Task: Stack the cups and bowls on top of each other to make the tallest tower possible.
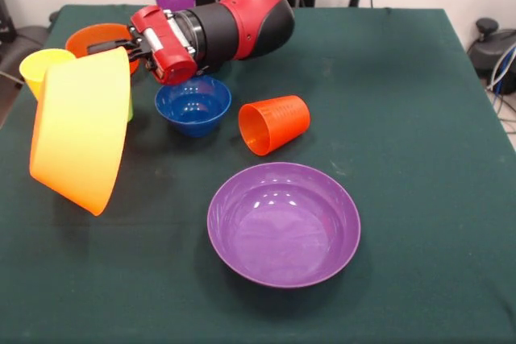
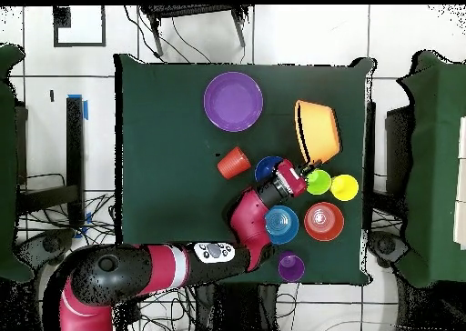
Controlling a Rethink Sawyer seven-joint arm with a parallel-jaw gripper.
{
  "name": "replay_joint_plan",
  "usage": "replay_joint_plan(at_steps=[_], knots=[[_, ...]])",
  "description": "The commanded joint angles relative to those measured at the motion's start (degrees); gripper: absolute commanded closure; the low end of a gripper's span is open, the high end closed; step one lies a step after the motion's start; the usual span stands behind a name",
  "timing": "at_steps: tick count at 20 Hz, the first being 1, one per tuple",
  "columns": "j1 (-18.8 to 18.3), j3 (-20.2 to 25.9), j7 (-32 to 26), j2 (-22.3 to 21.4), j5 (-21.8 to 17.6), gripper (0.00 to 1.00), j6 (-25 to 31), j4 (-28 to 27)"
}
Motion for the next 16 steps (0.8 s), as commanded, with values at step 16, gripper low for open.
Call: replay_joint_plan(at_steps=[16], knots=[[-0.21, -2.68, -0.74, 1.62, -19.46, 1.00, 7.17, -2.61]])
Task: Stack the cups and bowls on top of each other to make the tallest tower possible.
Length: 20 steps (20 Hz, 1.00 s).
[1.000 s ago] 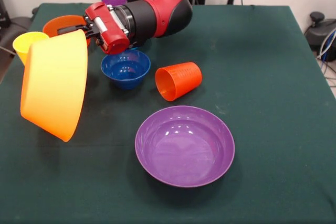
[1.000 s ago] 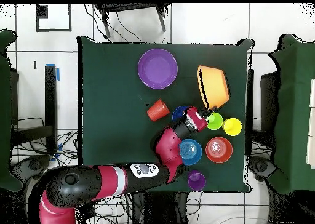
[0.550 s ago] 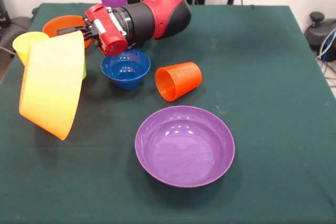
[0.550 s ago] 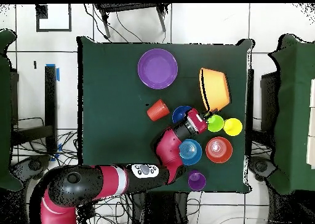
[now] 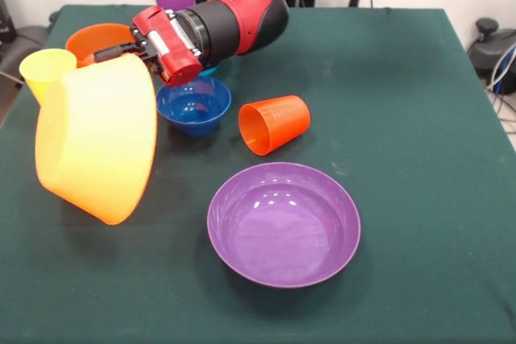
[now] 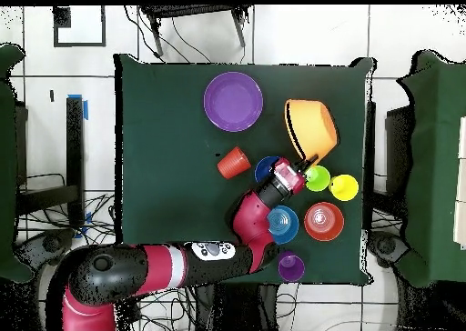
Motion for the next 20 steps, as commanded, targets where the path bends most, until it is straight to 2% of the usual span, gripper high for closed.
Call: replay_joint_plan(at_steps=[1, 4, 8, 9, 19, 20], knots=[[-0.07, 1.82, -0.90, 0.22, -11.14, 1.00, 6.95, -2.85], [0.77, 2.94, -2.65, 0.54, -7.93, 1.00, 6.38, -2.59], [0.98, 2.93, -2.86, 0.89, -6.94, 1.00, 5.49, -2.51], [1.04, 3.08, -2.94, 0.84, -6.53, 0.00, 5.60, -2.47], [2.57, 5.10, -4.84, 1.18, -0.11, 0.00, 3.91, -1.52], [2.48, 4.64, -3.25, 1.10, -1.91, 0.00, 4.46, -1.06]])
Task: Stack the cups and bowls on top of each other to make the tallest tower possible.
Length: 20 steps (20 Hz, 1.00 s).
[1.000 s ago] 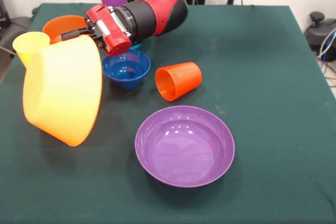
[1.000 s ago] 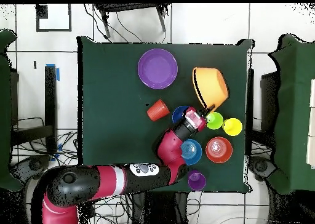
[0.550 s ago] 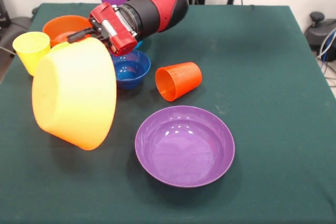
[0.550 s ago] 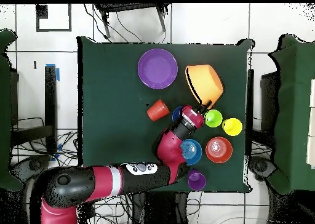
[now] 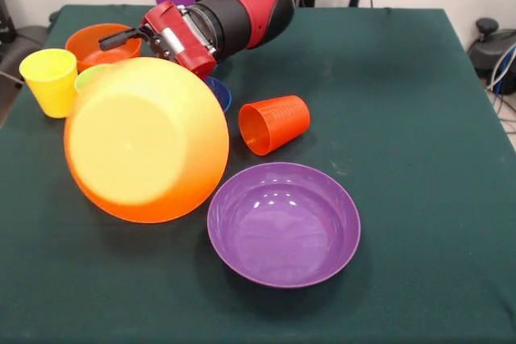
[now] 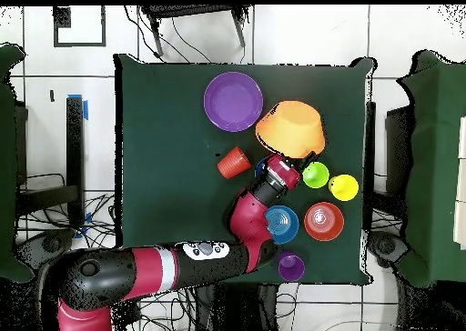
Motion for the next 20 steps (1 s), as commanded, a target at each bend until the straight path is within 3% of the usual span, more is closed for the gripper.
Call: replay_joint_plan(at_steps=[1, 7, 13, 16, 18, 20], knots=[[1.18, 7.03, -3.16, 1.34, 0.89, 0.00, 4.14, -1.09], [2.54, 7.06, -2.38, 0.25, -1.47, 0.00, 6.95, 1.72], [-0.02, 6.06, 7.39, -5.38, -19.89, 0.00, 12.10, 3.84], [-4.32, 8.43, 13.67, -9.45, -31.79, 0.00, 13.05, 3.35], [-6.95, 10.11, 16.24, -11.36, -37.99, 0.00, 13.07, 2.81], [-8.72, 11.86, 17.32, -12.83, -41.67, 0.00, 13.13, 2.78]])
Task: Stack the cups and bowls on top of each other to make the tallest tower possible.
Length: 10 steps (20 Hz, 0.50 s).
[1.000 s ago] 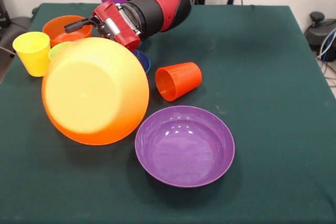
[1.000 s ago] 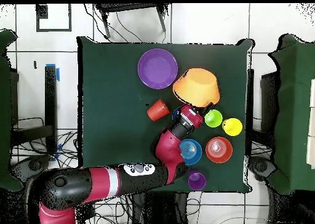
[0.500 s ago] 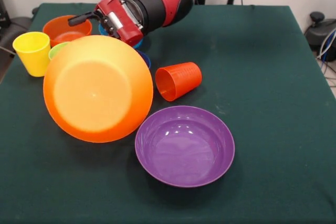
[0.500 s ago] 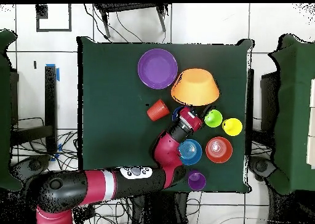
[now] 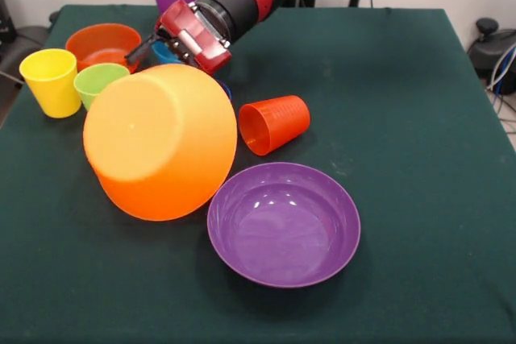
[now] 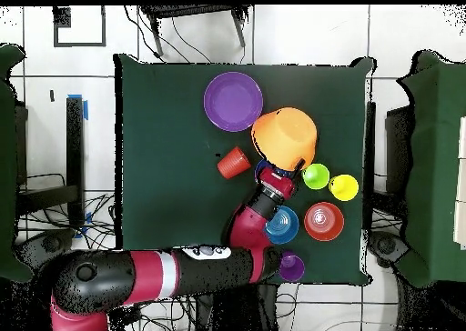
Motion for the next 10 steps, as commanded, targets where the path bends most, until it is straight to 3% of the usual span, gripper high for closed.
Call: replay_joint_plan(at_steps=[1, 7, 10], knots=[[-7.21, 12.47, 16.74, -7.21, -18.59, 0.00, 10.61, -2.27], [-11.86, 16.70, 19.31, -9.76, -28.97, 0.00, 9.68, -2.08], [-12.84, 17.74, 19.20, -10.96, -31.96, 0.00, 10.10, -1.48]])
